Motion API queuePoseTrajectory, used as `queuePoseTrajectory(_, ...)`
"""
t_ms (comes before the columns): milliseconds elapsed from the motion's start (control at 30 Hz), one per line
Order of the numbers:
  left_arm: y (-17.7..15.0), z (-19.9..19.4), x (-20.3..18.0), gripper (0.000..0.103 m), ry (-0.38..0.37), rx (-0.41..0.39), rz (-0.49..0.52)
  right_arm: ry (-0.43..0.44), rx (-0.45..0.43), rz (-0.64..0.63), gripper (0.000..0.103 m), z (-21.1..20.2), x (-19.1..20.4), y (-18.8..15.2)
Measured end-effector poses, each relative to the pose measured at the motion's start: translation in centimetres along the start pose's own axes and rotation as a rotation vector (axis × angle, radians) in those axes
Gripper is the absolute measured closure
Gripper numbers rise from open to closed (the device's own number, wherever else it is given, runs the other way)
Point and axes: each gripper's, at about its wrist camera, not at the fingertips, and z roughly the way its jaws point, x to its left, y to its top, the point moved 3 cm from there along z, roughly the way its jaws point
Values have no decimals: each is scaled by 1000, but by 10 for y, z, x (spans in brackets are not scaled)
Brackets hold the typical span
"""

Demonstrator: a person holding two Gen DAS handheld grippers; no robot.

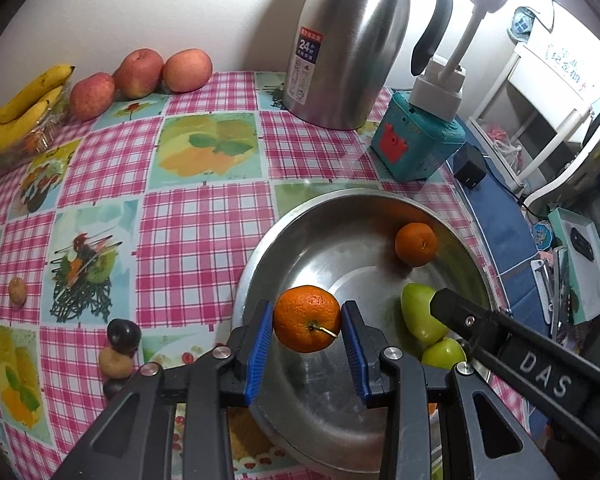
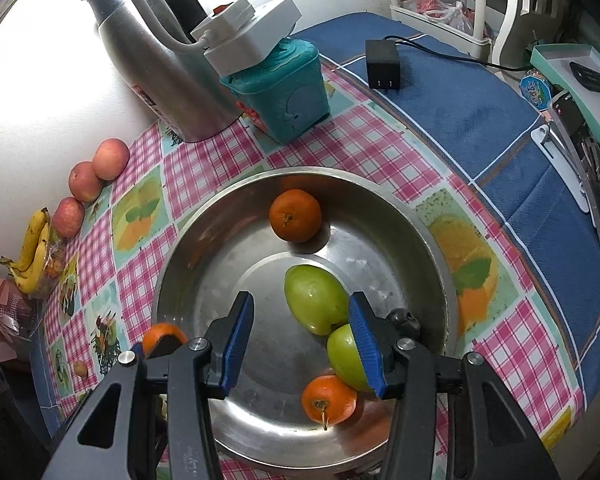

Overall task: Organize fruits
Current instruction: 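Lower the pear into the plate and open the right tool while the left tool releases the tangerine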

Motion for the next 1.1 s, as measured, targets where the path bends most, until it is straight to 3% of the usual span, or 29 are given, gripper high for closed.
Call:
queuePoseTrajectory(467, -7, 6, 6, 65, 21, 35, 5, -8, 40, -14, 52, 9, 4, -5)
queuePoseTrajectory(667, -8, 7, 4, 62, 25, 50, 14, -9, 47, -21, 52, 10, 6, -5)
queuePoseTrajectory(733, -8, 5, 3, 54, 27, 42, 16, -6, 48, -24, 52, 10, 6, -5)
queuePoseTrajectory(1100, -4, -6, 11, 52, 40, 36, -6, -4, 41, -33, 52, 8, 9, -4)
